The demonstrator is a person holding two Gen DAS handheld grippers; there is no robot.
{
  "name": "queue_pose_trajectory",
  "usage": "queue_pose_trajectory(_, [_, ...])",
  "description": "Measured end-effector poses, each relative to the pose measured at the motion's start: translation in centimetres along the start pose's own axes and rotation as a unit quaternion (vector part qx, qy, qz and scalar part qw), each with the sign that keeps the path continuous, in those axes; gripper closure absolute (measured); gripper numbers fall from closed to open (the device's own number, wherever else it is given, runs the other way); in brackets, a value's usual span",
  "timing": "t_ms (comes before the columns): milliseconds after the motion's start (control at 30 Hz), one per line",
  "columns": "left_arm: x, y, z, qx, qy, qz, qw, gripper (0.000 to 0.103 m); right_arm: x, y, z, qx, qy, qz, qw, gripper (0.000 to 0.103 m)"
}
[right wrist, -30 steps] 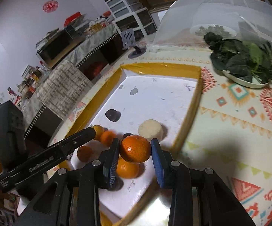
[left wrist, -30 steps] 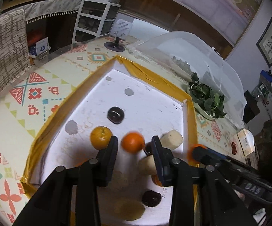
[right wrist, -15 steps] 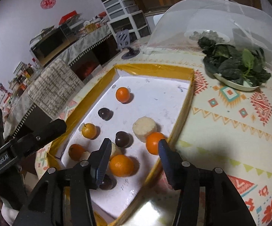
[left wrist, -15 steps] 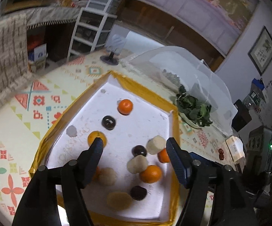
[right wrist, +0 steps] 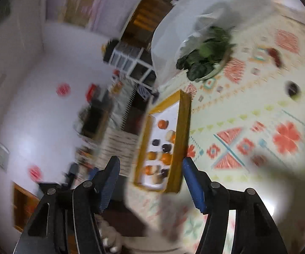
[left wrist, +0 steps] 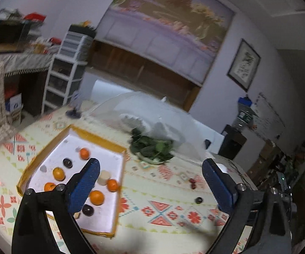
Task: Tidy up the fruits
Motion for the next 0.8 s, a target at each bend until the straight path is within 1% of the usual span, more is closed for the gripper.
queue_pose_trajectory(33, [1.0, 0.4, -0.9, -0.009, -0.006, -0.007, 0.9999, 0.006, 2.4, 0.2, 0.1, 0.005, -0.014, -0.016, 1.0, 0.037])
queue_pose_trajectory(67, [1.9, 0.7, -1.5, -0.017, -0.01, -0.015, 0.9997, 0.006, 3.9, 0.1, 0.3, 0.012, -0.028, -0.025, 0.999, 0.036])
queue_pose_trajectory(100, [3.1, 1.2, -2.2, -0.028, -0.012, -0.027, 0.9992, 0.006, 6.7, 0.3, 0.5, 0.021, -0.052, -0.042, 0.998, 0.036])
queue_pose_trajectory(133, [4.1, 1.6, -3.0, -0.041, -0.013, -0.039, 0.9983, 0.006, 8.8, 0.5, 0.8, 0.026, -0.068, -0.056, 0.996, 0.036])
queue_pose_trajectory(200, [6.4, 2.6, -4.6, -0.077, -0.013, -0.066, 0.9947, 0.006, 12.8, 0.8, 1.4, 0.034, -0.099, -0.087, 0.991, 0.036])
queue_pose_trajectory(267, [8.4, 3.6, -6.0, -0.112, -0.007, -0.091, 0.9895, 0.006, 17.5, 1.4, 2.4, 0.046, -0.134, -0.126, 0.982, 0.036])
queue_pose_trajectory(300, [9.4, 4.2, -6.6, -0.13, 0.001, -0.105, 0.986, 0.005, 19.1, 1.6, 2.9, 0.053, -0.142, -0.14, 0.978, 0.036])
queue_pose_trajectory(333, [10.4, 4.8, -7.3, -0.15, 0.012, -0.121, 0.9811, 0.005, 21.7, 1.9, 4.0, 0.068, -0.157, -0.167, 0.971, 0.036])
queue_pose_trajectory(367, [11.0, 5.4, -7.8, -0.165, 0.021, -0.133, 0.977, 0.004, 23.2, 2.2, 4.5, 0.077, -0.166, -0.181, 0.966, 0.036])
queue_pose_trajectory(433, [12.0, 6.3, -8.8, -0.186, 0.041, -0.152, 0.9699, 0.003, 27.4, 2.6, 6.2, 0.096, -0.186, -0.227, 0.951, 0.036])
queue_pose_trajectory(467, [12.4, 7.0, -9.3, -0.196, 0.054, -0.164, 0.9653, 0.002, 28.9, 2.9, 6.8, 0.099, -0.191, -0.243, 0.946, 0.036])
queue_pose_trajectory(567, [13.3, 9.1, -10.8, -0.226, 0.09, -0.192, 0.9507, 0.002, 32.2, 3.5, 8.8, 0.111, -0.206, -0.276, 0.932, 0.036])
queue_pose_trajectory(633, [13.9, 10.7, -12.1, -0.245, 0.107, -0.208, 0.9407, 0.002, 34.3, 4.0, 10.5, 0.12, -0.208, -0.295, 0.925, 0.036])
queue_pose_trajectory(700, [14.7, 12.7, -13.6, -0.265, 0.121, -0.22, 0.931, 0.002, 36.8, 4.4, 12.8, 0.13, -0.213, -0.329, 0.911, 0.036])
queue_pose_trajectory(767, [15.6, 14.8, -14.8, -0.273, 0.136, -0.236, 0.9226, 0.002, 38.8, 5.1, 15.1, 0.143, -0.216, -0.349, 0.901, 0.036])
queue_pose_trajectory(800, [16.2, 15.8, -15.3, -0.273, 0.143, -0.245, 0.9191, 0.002, 40.2, 5.4, 16.6, 0.147, -0.226, -0.367, 0.89, 0.036])
Point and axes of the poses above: each gripper's, at about its wrist camera, not at the fingertips, and x roughly against the way its jaws point, z to its left, y to its top, the point moved 3 cm from there along -x, roughly the way its jaws point, and after that the axes turned 4 degrees about y, right-handed, at the moved point
